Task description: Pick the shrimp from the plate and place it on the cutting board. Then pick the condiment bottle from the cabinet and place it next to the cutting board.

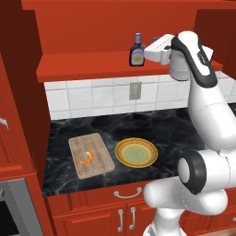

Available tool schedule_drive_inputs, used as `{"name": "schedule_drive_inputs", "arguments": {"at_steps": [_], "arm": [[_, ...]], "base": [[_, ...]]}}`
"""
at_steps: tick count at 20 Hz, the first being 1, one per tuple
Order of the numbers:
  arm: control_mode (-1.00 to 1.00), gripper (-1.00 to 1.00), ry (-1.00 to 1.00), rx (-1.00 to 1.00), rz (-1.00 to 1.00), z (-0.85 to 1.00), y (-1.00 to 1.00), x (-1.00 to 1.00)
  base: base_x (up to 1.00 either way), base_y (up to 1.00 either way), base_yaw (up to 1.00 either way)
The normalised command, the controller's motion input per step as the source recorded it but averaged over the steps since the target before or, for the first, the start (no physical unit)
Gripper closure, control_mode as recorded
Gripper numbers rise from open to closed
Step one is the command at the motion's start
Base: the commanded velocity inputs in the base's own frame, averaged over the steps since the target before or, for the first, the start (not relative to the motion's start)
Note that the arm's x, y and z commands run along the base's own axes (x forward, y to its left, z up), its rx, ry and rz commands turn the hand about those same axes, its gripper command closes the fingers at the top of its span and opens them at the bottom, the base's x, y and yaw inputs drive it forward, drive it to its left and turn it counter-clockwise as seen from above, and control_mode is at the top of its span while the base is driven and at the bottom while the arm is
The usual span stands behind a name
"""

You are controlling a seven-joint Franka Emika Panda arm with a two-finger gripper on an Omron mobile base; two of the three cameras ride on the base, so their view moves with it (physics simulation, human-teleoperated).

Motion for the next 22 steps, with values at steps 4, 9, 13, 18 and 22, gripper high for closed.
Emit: {"name": "schedule_drive_inputs", "arguments": {"at_steps": [4,9,13,18,22], "arm": [[-1.0,-1.0,0.0,0.0,0.0,-0.11,0.0,0.16],[-1.0,-1.0,0.0,0.0,0.0,-0.08,0.0,0.25],[-1.0,-1.0,0.0,0.01,0.0,-0.01,0.0,0.25],[-1.0,-1.0,0.0,0.01,0.0,0.0,0.0,0.25],[-1.0,-1.0,0.0,0.01,0.0,0.0,0.0,0.22]], "base": [[0.0,0.0,0.0],[0.0,0.0,0.0],[0.0,0.0,0.0],[0.0,0.0,0.0],[0.0,0.0,0.0]]}}
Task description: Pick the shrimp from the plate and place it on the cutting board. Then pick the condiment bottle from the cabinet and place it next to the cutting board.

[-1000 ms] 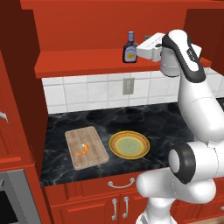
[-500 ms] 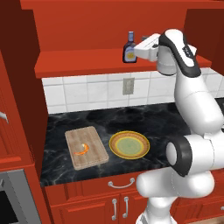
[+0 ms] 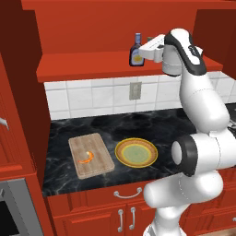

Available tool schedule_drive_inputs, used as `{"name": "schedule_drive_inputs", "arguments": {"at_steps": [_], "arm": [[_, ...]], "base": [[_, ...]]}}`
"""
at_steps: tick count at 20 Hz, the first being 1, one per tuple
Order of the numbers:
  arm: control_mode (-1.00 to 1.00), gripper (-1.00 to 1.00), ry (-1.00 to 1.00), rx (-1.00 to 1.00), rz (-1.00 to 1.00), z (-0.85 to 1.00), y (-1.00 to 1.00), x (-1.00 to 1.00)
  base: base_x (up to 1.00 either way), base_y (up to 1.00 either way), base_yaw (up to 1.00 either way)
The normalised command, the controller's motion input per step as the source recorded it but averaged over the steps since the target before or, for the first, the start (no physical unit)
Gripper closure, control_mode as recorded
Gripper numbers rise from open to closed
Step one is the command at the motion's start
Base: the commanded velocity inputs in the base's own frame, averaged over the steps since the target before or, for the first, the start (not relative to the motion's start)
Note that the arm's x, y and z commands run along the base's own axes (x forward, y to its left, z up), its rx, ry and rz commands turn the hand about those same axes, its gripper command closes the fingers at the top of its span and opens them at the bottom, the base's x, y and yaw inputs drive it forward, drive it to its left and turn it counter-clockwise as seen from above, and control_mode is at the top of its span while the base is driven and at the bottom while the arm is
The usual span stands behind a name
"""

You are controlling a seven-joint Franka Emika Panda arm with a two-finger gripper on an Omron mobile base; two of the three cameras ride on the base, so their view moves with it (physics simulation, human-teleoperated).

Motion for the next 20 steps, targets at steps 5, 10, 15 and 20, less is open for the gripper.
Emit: {"name": "schedule_drive_inputs", "arguments": {"at_steps": [5,10,15,20], "arm": [[-1.0,-1.0,0.0,0.02,0.0,0.0,0.0,0.21],[-1.0,-1.0,0.0,0.01,0.0,0.0,0.0,0.19],[-1.0,-1.0,0.0,0.01,0.0,0.0,0.0,0.17],[-1.0,-1.0,0.0,0.01,0.0,0.0,0.0,0.13]], "base": [[0.0,0.0,0.0],[0.0,0.0,0.0],[0.0,0.0,0.0],[0.0,0.0,0.0]]}}
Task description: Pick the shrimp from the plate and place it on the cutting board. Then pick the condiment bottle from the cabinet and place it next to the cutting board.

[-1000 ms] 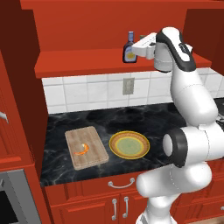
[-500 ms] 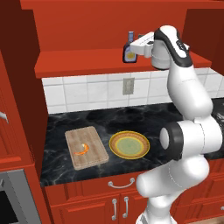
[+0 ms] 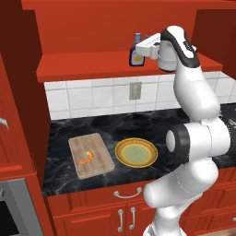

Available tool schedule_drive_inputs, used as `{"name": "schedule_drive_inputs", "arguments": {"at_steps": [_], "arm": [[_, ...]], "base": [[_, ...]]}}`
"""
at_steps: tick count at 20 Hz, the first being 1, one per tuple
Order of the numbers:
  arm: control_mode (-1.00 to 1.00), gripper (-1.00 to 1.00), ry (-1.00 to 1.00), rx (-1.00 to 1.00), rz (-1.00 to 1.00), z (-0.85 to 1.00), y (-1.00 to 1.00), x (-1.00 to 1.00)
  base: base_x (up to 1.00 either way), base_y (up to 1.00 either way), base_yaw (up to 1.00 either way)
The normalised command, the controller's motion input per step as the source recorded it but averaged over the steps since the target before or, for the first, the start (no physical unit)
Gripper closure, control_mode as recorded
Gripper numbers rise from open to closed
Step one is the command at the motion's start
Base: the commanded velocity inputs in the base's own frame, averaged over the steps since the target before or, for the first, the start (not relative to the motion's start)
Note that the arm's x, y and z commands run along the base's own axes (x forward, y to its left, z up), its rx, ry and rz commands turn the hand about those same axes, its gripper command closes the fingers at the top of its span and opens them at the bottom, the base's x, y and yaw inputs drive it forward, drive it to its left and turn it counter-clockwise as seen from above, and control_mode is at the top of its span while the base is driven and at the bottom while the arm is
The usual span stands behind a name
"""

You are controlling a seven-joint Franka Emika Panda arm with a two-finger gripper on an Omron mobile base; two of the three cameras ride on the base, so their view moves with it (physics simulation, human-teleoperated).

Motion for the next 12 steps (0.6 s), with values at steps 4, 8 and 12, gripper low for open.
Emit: {"name": "schedule_drive_inputs", "arguments": {"at_steps": [4,8,12], "arm": [[-1.0,-1.0,0.0,0.0,0.0,0.0,0.0,0.03],[-1.0,-1.0,0.0,0.0,0.0,0.0,0.0,0.02],[-1.0,-1.0,0.01,0.0,0.0,0.0,0.0,0.02]], "base": [[0.0,0.0,0.0],[0.0,0.0,0.0],[0.0,0.0,0.0]]}}
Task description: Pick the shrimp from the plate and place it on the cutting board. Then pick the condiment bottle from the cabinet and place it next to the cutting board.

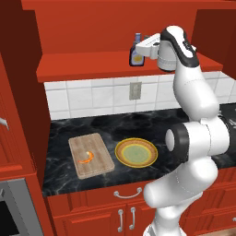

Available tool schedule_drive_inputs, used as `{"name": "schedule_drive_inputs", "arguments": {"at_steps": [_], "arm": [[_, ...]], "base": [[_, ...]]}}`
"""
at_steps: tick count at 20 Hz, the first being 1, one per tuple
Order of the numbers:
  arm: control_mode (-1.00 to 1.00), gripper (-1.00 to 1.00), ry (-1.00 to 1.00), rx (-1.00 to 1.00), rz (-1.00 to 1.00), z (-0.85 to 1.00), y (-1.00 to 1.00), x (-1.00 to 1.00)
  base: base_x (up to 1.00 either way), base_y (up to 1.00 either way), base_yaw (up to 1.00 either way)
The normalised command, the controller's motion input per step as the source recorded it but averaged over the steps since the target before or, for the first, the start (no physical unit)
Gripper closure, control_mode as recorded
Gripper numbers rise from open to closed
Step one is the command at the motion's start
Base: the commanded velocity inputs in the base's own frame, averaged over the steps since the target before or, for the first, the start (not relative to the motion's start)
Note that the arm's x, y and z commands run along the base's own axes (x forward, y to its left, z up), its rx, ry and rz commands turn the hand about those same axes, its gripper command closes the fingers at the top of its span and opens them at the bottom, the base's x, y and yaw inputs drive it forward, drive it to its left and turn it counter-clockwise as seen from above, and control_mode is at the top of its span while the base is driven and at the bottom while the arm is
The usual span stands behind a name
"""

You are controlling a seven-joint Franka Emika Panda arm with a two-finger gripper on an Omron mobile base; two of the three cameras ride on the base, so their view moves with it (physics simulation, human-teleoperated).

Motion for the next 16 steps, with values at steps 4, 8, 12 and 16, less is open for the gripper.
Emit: {"name": "schedule_drive_inputs", "arguments": {"at_steps": [4,8,12,16], "arm": [[-1.0,-1.0,0.01,0.01,0.0,0.0,0.05,0.0],[-1.0,-1.0,0.0,0.0,0.0,0.0,0.1,0.0],[-1.0,-1.0,0.0,0.0,0.0,0.0,0.12,0.0],[-1.0,-1.0,0.0,0.0,0.0,0.0,0.08,0.08]], "base": [[0.0,0.0,0.0],[0.0,0.0,0.0],[0.0,0.0,0.0],[0.0,0.0,0.0]]}}
